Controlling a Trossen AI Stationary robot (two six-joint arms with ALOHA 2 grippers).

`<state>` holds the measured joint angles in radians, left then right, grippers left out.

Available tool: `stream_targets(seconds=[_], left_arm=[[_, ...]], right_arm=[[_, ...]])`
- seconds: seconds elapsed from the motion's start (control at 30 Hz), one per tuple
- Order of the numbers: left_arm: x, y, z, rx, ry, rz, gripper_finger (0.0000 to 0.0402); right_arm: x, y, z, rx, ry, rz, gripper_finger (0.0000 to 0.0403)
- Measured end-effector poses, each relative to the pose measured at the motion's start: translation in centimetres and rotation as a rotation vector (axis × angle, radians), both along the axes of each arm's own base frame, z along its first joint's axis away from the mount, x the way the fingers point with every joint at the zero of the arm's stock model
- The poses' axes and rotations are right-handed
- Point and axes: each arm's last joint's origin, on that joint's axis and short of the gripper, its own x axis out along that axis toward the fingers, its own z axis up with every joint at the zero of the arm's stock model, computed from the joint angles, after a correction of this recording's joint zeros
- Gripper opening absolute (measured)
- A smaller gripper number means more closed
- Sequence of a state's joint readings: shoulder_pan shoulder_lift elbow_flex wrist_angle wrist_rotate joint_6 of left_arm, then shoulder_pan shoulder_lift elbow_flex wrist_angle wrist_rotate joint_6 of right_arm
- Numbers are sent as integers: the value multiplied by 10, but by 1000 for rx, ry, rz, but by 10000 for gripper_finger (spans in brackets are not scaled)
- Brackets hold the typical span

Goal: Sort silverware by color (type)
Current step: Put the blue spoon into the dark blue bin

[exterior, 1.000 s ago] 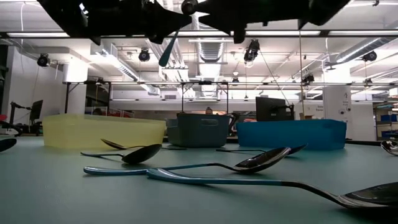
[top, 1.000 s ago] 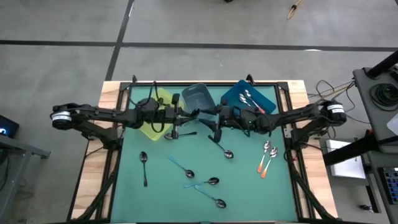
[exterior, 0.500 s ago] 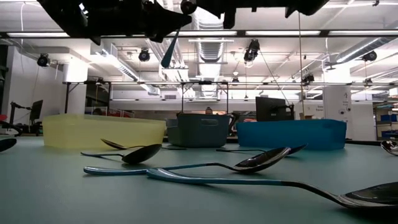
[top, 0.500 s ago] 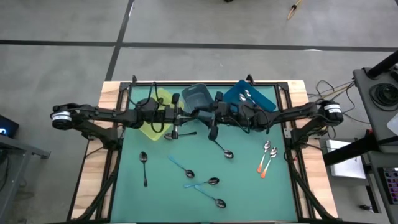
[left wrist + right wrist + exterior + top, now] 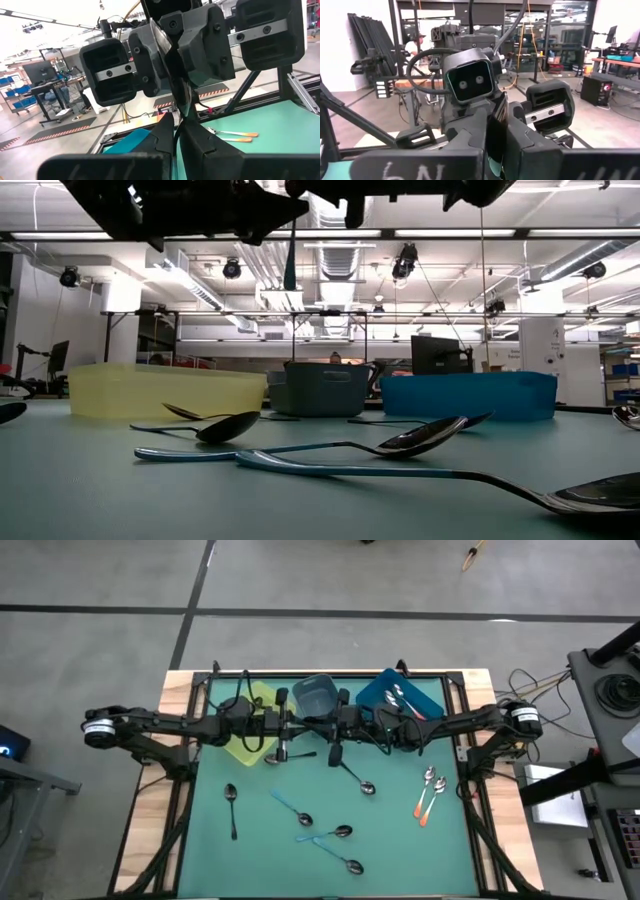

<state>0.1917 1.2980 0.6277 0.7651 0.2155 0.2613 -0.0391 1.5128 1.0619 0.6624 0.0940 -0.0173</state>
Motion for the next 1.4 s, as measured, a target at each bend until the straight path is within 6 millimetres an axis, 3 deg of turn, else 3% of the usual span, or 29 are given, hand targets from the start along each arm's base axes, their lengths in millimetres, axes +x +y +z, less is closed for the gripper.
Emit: stream_targets(seconds=[0.13, 0.33, 0.5, 0.63, 0.73, 1.1, 1.4], left_arm=[[0, 1, 0, -24, -2, 9, 24], [-1, 4, -1, -58, 13, 34, 96], [-1, 8, -5, -44, 53, 157, 156], [-3, 14, -11, -29, 112, 363, 184], [-1, 18, -14, -55, 108, 466, 189], [24, 20, -39, -157, -9, 392, 176], [30, 25, -53, -175, -12, 539, 174]], right_arm=[[-1, 0, 1, -11, 2, -5, 15], [-4, -2, 7, 9, 42, -51, 13], [-7, -4, 11, 18, 116, -208, 13], [-11, -4, 13, 54, 157, -422, 13], [-14, -6, 12, 100, 127, -551, 13], [3, -6, -3, 152, -103, -547, 13], [18, -7, -22, 155, -207, -564, 13]])
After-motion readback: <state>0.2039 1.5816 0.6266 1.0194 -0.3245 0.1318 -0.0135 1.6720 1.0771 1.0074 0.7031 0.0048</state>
